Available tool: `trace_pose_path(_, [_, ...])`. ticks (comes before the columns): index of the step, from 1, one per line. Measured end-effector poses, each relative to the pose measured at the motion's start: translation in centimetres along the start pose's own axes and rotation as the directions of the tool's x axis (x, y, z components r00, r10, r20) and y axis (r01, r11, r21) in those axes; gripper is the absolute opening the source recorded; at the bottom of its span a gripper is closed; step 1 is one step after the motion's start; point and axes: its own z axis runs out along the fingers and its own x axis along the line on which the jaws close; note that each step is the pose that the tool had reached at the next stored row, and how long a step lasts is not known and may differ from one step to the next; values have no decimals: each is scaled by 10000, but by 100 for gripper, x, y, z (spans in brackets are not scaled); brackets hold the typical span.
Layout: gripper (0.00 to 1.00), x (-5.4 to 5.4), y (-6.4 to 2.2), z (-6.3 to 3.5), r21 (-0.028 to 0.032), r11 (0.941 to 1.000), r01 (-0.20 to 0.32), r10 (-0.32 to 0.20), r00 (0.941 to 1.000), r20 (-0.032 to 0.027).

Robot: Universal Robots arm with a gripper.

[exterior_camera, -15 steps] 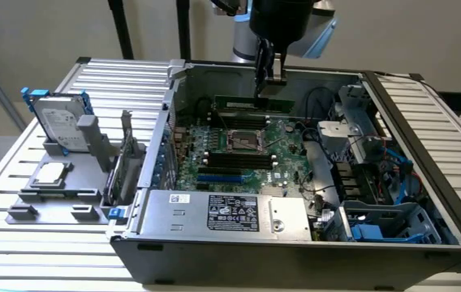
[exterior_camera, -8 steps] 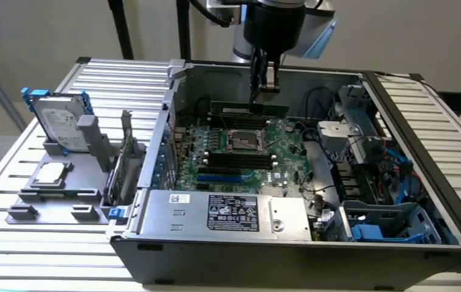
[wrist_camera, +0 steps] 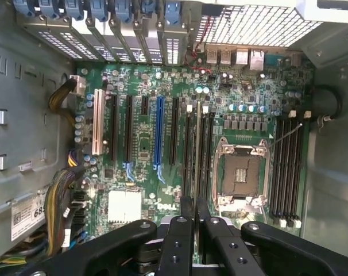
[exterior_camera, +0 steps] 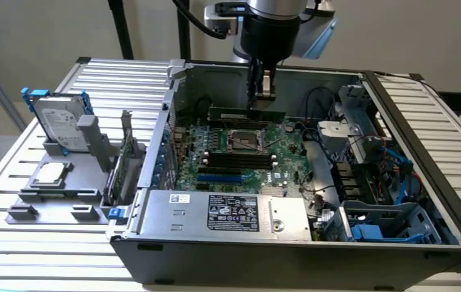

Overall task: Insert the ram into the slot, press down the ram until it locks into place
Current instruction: 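Insert the ram into the slot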

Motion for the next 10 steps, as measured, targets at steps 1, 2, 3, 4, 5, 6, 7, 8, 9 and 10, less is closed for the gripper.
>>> trace_pose_path(1, [13,-2,0,18,0,10000,-1,1,10000,0])
trace_pose_path(2, [13,-3,-1,36,0,10000,-1,1,10000,1])
trace_pose_path(3, [13,-4,-2,55,0,10000,0,0,10000,0])
trace_pose_path(4, [13,-6,-2,73,0,10000,-1,1,10000,0])
trace_pose_path(5, [13,-7,-3,92,0,10000,-1,1,10000,0])
trace_pose_path(6, [13,-8,-3,110,0,10000,-1,1,10000,0])
trace_pose_path(7, [13,-9,-4,128,0,10000,-1,1,10000,1])
trace_pose_path(8, [13,-9,-5,146,0,10000,0,0,10000,1])
trace_pose_path(9, [13,-8,-5,164,0,10000,0,0,10000,1])
trace_pose_path(10, [13,-8,-6,183,0,10000,0,0,10000,1])
